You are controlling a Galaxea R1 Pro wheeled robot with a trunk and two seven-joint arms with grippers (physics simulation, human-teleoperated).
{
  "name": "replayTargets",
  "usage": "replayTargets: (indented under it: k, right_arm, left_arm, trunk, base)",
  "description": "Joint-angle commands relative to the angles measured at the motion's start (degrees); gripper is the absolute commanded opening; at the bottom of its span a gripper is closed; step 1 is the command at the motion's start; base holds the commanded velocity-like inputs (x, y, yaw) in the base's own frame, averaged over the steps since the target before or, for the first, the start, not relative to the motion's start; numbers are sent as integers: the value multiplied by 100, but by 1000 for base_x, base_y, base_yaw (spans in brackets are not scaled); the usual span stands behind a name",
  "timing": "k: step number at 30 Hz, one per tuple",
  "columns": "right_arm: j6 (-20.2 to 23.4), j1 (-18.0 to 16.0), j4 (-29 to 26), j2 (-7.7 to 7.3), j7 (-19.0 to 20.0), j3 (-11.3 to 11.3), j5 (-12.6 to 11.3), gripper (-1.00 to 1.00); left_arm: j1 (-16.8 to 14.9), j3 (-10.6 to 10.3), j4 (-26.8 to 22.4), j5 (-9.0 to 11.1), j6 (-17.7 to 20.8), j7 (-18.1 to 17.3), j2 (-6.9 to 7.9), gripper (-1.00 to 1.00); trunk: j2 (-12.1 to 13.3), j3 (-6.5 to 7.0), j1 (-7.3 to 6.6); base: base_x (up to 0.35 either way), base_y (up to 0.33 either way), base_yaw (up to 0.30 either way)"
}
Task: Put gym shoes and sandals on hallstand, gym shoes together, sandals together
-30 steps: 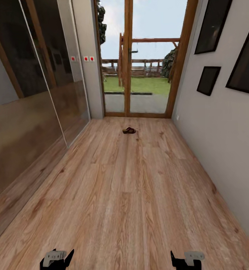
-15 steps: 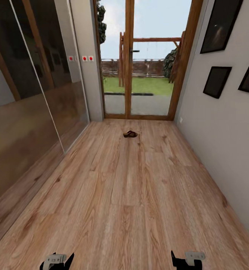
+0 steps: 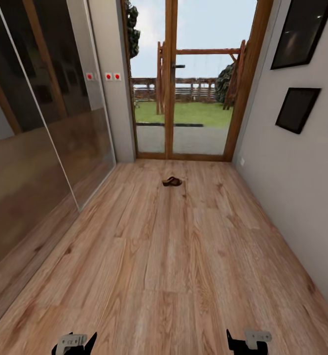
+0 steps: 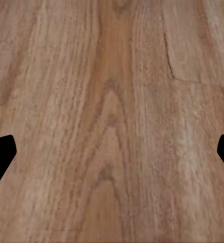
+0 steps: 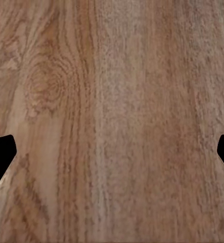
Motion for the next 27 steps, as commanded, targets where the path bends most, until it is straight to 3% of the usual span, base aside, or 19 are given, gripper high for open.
replayTargets:
  k: [1,7,19,27]
  right_arm:
    - [-19,-4,6,2,-16,-39,62,100]
    - [-22,-4,13,2,-9,-34,67,100]
    - [-21,-4,15,10,-1,-28,70,100]
    - [-21,-4,13,6,-1,-34,70,100]
  left_arm:
    - [-4,19,7,52,7,-58,-1,100]
    - [-4,21,9,51,7,-58,0,100]
    - [-4,18,11,45,7,-58,0,100]
    - [-4,14,11,45,7,-58,0,100]
  trunk:
    - [-2,-5,2]
    - [-2,-5,2]
    - [-2,-5,2]
    - [-2,-5,2]
  base:
    - [340,0,0]
    - [340,0,-50]
    - [340,0,-202]
    - [340,0,-56]
